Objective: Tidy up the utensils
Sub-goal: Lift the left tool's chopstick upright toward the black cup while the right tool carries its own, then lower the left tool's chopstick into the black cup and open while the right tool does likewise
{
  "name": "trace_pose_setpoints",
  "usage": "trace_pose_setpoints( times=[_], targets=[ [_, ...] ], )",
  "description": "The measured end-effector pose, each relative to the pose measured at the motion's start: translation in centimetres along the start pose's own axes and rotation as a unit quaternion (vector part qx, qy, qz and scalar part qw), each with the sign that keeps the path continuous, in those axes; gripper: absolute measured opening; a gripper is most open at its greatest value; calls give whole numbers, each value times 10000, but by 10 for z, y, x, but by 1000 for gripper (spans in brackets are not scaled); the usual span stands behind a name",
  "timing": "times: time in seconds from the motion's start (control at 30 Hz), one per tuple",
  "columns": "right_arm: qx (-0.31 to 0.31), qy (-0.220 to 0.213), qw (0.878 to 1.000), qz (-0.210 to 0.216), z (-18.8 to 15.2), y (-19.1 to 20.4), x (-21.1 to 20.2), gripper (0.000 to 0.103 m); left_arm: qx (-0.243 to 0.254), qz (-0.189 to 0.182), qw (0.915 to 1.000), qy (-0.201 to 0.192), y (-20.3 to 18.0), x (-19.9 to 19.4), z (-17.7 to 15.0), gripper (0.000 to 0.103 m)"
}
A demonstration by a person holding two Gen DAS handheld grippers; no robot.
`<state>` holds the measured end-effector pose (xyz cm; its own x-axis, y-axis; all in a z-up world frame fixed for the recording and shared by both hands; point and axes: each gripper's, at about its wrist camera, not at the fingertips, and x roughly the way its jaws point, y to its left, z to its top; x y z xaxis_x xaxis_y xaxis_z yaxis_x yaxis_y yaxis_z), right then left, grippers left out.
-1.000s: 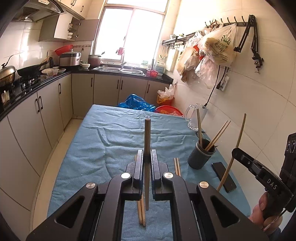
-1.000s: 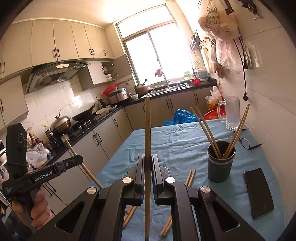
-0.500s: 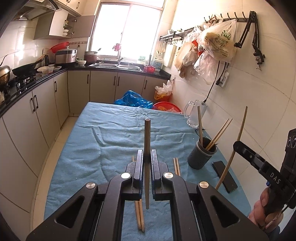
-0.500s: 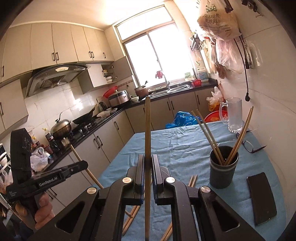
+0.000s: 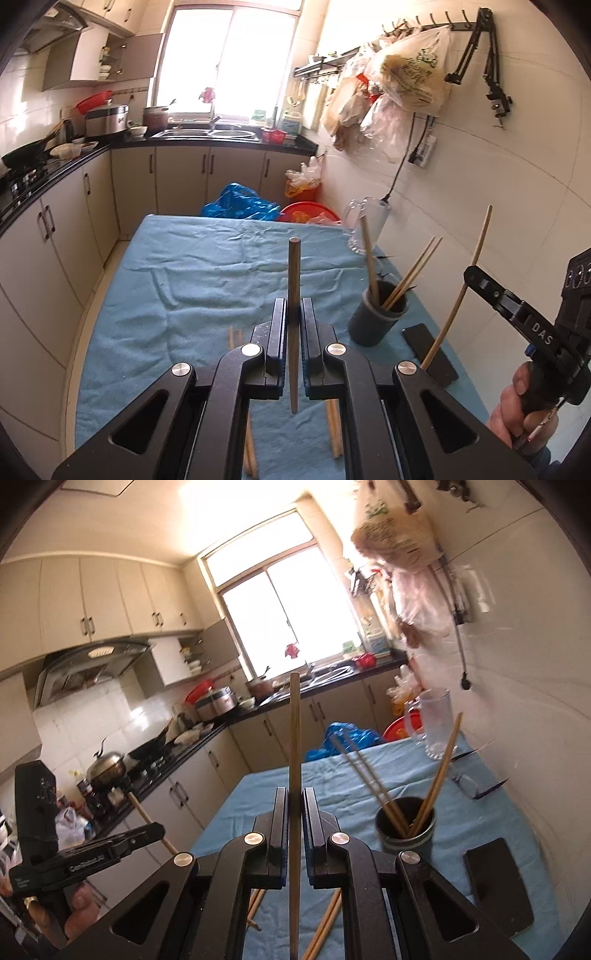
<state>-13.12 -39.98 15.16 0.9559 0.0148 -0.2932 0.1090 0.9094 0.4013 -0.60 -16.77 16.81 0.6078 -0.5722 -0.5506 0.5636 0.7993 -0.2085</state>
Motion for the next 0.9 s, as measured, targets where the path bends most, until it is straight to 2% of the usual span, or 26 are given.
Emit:
trace_pose_setpoints(
  times=[0.63,0.9],
  targets=[
    [471,-777,9943,-550,47,-50,-27,8,429,-410,9978,-309,-66,0,50,6],
    [585,-1098,9882,-892,65,-65,-19,8,416,-651,9960,-441,-89,14,76,6]
  ],
)
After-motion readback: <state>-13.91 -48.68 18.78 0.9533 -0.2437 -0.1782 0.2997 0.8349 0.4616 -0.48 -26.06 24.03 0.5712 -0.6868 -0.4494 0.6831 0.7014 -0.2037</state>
